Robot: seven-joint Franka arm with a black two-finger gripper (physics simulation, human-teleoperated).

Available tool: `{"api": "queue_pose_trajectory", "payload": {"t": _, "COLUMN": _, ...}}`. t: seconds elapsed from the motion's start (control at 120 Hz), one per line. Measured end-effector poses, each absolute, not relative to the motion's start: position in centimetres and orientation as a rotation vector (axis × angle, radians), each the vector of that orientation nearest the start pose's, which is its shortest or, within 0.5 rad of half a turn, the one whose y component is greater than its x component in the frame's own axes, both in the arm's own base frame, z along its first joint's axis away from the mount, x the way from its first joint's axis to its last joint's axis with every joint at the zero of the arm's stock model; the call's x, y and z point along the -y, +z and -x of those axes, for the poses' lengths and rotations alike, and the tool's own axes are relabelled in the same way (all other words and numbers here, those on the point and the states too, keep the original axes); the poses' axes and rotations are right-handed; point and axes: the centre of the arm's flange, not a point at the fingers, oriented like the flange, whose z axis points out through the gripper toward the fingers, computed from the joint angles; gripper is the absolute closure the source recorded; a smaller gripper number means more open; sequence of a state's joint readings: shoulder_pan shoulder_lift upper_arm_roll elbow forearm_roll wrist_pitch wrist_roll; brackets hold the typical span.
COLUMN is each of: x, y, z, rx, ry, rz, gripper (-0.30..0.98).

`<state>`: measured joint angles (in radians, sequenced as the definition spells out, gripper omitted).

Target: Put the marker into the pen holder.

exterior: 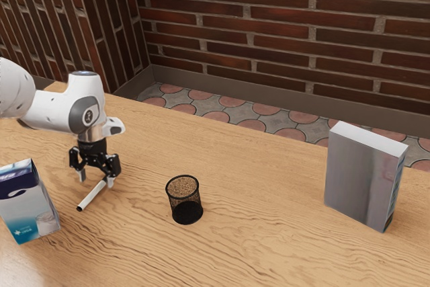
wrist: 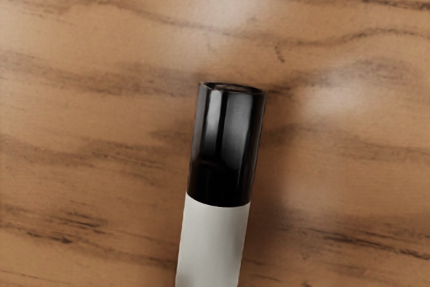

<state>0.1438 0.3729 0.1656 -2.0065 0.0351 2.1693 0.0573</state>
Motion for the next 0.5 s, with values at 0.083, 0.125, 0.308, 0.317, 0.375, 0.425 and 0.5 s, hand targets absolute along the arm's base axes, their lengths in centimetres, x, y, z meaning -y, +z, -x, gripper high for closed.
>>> {"api": "queue_pose_trajectory", "payload": {"t": 0.083, "x": -17.8, "y": 25.1, "z": -55.7, "rx": 0.309, "ry": 0.339, "rz": 3.059, "gripper": 0.0}}
{"api": "queue_pose_trajectory", "payload": {"t": 0.125, "x": -17.8, "y": 24.8, "z": -55.8, "rx": 0.29, "ry": 0.343, "rz": 3.061, "gripper": 0.0}}
{"api": "queue_pose_trajectory", "payload": {"t": 0.308, "x": -18.0, "y": 24.1, "z": -56.4, "rx": 0.216, "ry": 0.346, "rz": 3.068, "gripper": 0.0}}
{"api": "queue_pose_trajectory", "payload": {"t": 0.317, "x": -18.0, "y": 24.1, "z": -56.4, "rx": 0.213, "ry": 0.346, "rz": 3.068, "gripper": 0.0}}
{"api": "queue_pose_trajectory", "payload": {"t": 0.375, "x": -18.1, "y": 24.0, "z": -56.6, "rx": 0.194, "ry": 0.345, "rz": 3.07, "gripper": 0.0}}
{"api": "queue_pose_trajectory", "payload": {"t": 0.425, "x": -18.2, "y": 23.8, "z": -56.8, "rx": 0.177, "ry": 0.346, "rz": 3.071, "gripper": 0.0}}
{"api": "queue_pose_trajectory", "payload": {"t": 0.5, "x": -18.8, "y": 23.5, "z": -56.7, "rx": 0.173, "ry": 0.351, "rz": 3.074, "gripper": 0.0}}
